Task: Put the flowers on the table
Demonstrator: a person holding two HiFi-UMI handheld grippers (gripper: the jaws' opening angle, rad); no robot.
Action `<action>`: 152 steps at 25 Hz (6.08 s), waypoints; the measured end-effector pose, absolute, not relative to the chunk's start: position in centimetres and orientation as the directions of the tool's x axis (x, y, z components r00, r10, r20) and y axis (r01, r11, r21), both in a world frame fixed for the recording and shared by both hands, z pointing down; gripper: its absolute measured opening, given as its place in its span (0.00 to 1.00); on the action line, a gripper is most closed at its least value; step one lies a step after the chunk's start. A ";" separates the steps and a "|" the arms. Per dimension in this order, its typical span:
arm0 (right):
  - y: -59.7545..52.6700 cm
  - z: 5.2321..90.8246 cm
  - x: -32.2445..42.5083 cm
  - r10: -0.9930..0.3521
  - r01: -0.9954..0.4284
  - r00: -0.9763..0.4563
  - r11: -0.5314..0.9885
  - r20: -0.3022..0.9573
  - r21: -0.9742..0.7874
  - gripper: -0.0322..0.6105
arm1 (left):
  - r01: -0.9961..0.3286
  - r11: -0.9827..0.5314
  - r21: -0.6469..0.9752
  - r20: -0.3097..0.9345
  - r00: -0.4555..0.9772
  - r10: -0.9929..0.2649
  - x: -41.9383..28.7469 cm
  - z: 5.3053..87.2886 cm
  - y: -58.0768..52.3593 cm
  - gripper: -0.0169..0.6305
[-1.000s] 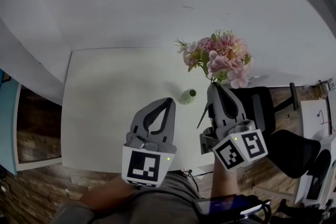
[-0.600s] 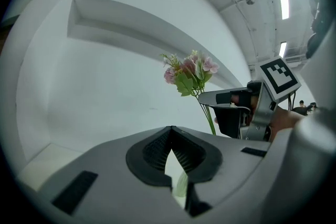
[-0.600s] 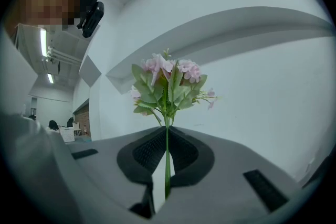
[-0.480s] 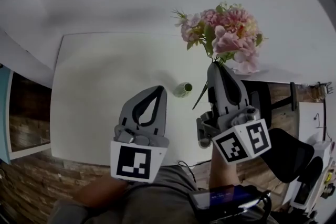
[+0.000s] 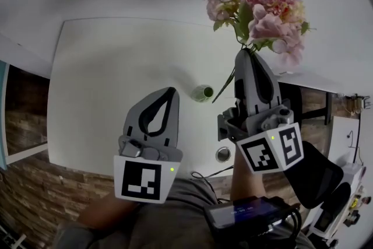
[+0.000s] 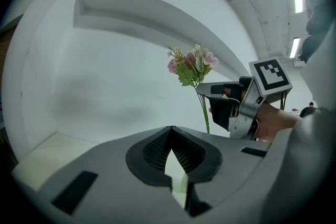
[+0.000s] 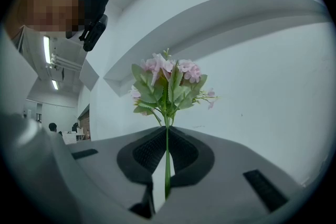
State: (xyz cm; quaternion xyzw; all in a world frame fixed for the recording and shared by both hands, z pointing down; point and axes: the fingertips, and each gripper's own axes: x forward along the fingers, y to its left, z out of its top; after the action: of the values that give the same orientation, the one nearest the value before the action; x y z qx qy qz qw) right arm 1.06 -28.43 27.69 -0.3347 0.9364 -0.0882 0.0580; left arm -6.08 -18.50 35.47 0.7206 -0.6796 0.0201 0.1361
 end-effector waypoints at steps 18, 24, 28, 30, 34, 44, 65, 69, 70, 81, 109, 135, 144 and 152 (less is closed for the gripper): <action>-28.5 27.9 0.8 -0.596 -0.566 -0.801 0.786 -0.060 -0.250 0.07 | -0.984 0.049 0.169 0.279 0.000 -0.960 -7.6 34.1 -18.4 0.04; -28.3 27.9 0.6 -0.593 -0.564 -0.804 0.784 -0.045 -0.259 0.07 | -0.986 0.038 0.161 0.303 0.012 -0.953 -7.7 32.8 -18.9 0.04; -28.5 28.0 0.7 -0.596 -0.571 -0.802 0.783 -0.037 -0.248 0.07 | -0.987 0.019 0.157 0.319 0.032 -0.947 -7.5 32.5 -19.8 0.04; -28.6 28.0 0.8 -0.601 -0.577 -0.798 0.779 -0.031 -0.244 0.07 | -0.988 0.014 0.156 0.321 0.038 -0.946 -7.5 32.3 -19.9 0.04; -28.5 27.9 0.8 -0.603 -0.586 -0.797 0.779 -0.014 -0.224 0.08 | -0.988 0.004 0.152 0.328 0.047 -0.944 -7.7 31.7 -20.2 0.04; -28.9 28.3 0.6 -0.621 -0.590 -0.780 0.771 -0.078 -0.239 0.08 | -0.986 -0.025 0.163 0.336 0.080 -0.938 -7.8 33.1 -20.2 0.04; -28.7 28.9 1.0 -0.610 -0.599 -0.792 0.775 0.008 -0.203 0.12 | -0.988 -0.027 0.150 0.345 0.078 -0.935 -7.3 31.4 -20.6 0.04; -27.4 31.6 1.6 -0.597 -0.596 -0.800 0.783 0.052 -0.177 0.12 | -0.987 -0.029 0.159 0.338 0.082 -0.938 -6.4 33.1 -19.8 0.04; -27.1 32.3 1.3 -0.592 -0.594 -0.803 0.786 0.066 -0.174 0.12 | -0.986 -0.029 0.162 0.339 0.083 -0.937 -6.6 33.5 -19.7 0.04; -24.9 35.8 2.6 -0.559 -0.591 -0.802 0.793 0.210 -0.145 0.19 | -0.987 -0.035 0.156 0.341 0.087 -0.936 -5.5 32.7 -19.1 0.04; -22.9 36.7 2.9 -0.534 -0.579 -0.809 0.794 0.244 -0.183 0.28 | -0.995 -0.039 0.088 0.317 0.065 -0.946 -5.4 32.5 -18.6 0.04; -10.2 24.8 2.6 -0.714 -0.725 -0.689 0.684 0.124 -0.086 0.06 | -0.985 -0.167 0.035 0.051 0.169 -0.984 -3.9 22.0 -7.7 0.04; -9.1 23.8 2.2 -0.711 -0.719 -0.695 0.690 0.105 -0.082 0.06 | -0.983 -0.182 0.021 0.027 0.183 -0.983 -3.9 20.9 -6.7 0.04; -9.1 23.5 1.9 -0.710 -0.717 -0.697 0.693 0.103 -0.075 0.06 | -0.982 -0.186 0.023 0.017 0.187 -0.982 -4.0 20.4 -6.8 0.04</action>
State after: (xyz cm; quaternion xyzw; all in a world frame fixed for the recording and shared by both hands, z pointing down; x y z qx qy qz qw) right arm 1.86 -9.08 23.54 -0.3881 0.9194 -0.0546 -0.0328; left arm -4.03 -6.79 20.44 0.7701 -0.6377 -0.0009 0.0142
